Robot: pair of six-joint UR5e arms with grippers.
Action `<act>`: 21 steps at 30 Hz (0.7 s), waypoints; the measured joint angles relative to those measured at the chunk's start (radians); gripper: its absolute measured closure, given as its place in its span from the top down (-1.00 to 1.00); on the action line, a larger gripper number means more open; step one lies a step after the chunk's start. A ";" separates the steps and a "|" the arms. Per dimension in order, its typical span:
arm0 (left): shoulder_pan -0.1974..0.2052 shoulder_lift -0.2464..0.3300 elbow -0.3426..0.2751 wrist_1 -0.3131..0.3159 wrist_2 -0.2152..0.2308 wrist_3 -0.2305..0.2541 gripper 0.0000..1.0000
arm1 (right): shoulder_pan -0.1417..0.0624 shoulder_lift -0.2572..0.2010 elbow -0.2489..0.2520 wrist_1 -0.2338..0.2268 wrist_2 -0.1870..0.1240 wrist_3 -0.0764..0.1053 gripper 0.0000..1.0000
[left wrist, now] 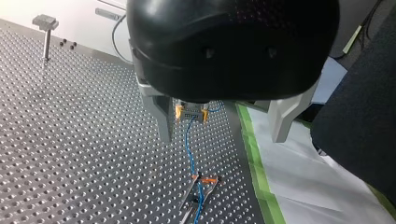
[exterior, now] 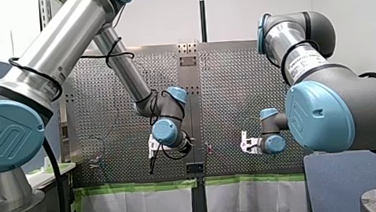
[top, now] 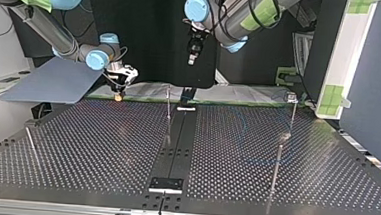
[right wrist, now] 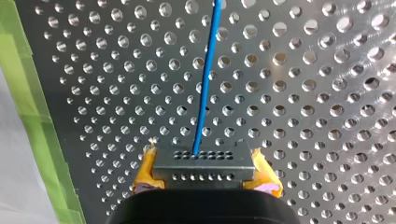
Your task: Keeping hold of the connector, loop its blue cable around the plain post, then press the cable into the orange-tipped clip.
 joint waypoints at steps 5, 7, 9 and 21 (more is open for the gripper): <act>0.000 0.045 -0.045 0.006 0.003 0.001 1.00 | 0.002 0.000 0.000 0.002 0.000 -0.002 -1.00; 0.000 0.063 -0.063 0.011 0.004 -0.001 1.00 | 0.003 0.000 0.000 0.002 0.000 -0.004 -1.00; 0.000 0.084 -0.084 0.014 0.005 -0.002 1.00 | 0.003 0.000 0.000 0.003 0.000 -0.006 -1.00; -0.001 0.192 -0.192 0.064 0.031 -0.005 1.00 | 0.005 -0.023 0.012 0.007 0.001 -0.017 -1.00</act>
